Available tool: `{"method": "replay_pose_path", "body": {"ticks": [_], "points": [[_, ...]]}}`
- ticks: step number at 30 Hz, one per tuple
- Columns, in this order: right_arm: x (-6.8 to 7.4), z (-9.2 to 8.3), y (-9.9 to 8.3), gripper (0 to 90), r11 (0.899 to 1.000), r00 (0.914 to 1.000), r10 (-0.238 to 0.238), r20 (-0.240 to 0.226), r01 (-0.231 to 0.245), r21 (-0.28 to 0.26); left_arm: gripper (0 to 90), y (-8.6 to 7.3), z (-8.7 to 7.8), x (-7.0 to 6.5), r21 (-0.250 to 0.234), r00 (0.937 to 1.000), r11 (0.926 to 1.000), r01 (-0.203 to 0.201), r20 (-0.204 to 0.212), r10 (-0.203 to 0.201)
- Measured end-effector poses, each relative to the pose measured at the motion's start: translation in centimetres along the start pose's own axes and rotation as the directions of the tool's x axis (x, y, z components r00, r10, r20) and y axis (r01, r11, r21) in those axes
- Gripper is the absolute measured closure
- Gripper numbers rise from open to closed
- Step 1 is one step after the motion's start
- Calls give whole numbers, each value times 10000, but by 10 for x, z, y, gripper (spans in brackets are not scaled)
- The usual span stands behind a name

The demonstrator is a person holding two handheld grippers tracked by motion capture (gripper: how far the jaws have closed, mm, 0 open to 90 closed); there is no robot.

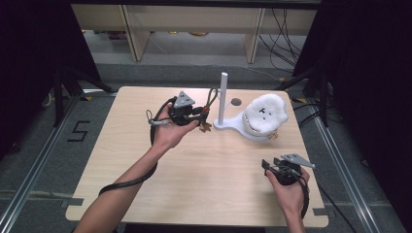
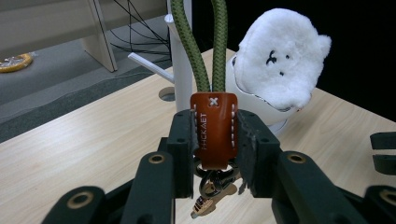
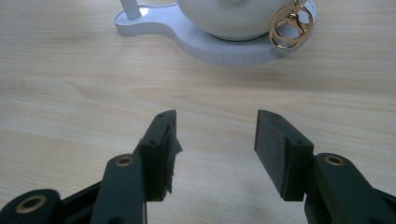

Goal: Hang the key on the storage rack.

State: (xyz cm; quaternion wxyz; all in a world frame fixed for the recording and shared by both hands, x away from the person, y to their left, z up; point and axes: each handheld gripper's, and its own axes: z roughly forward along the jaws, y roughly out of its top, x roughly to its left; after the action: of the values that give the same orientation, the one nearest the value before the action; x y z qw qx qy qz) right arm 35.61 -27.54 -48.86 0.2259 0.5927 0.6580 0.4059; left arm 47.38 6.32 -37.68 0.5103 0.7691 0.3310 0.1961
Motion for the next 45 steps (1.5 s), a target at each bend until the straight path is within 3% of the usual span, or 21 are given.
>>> {"method": "replay_pose_path", "body": {"ticks": [24,32,35,36,45], "points": [[0,0,0,496,10000,10000,6,22,-6,-11,681,0,17,9,159,9992,9991,397,-81,-396],[-1,0,0,496,9999,9998,-154,96,155,-24,680,-1,21,13,465,9988,9978,480,-93,-476],[0,0,0,496,10000,10000,-30,53,30,-18,680,-2,25,13,328,9977,9971,681,-68,-679],[-4,1,0,496,9990,9990,-442,-18,442,-100,680,-2,25,13,309,9974,9969,718,-70,-716],[-4,1,0,496,9990,9990,-445,-19,444,-75,680,-4,32,11,474,9969,9958,787,-51,-785]]}}
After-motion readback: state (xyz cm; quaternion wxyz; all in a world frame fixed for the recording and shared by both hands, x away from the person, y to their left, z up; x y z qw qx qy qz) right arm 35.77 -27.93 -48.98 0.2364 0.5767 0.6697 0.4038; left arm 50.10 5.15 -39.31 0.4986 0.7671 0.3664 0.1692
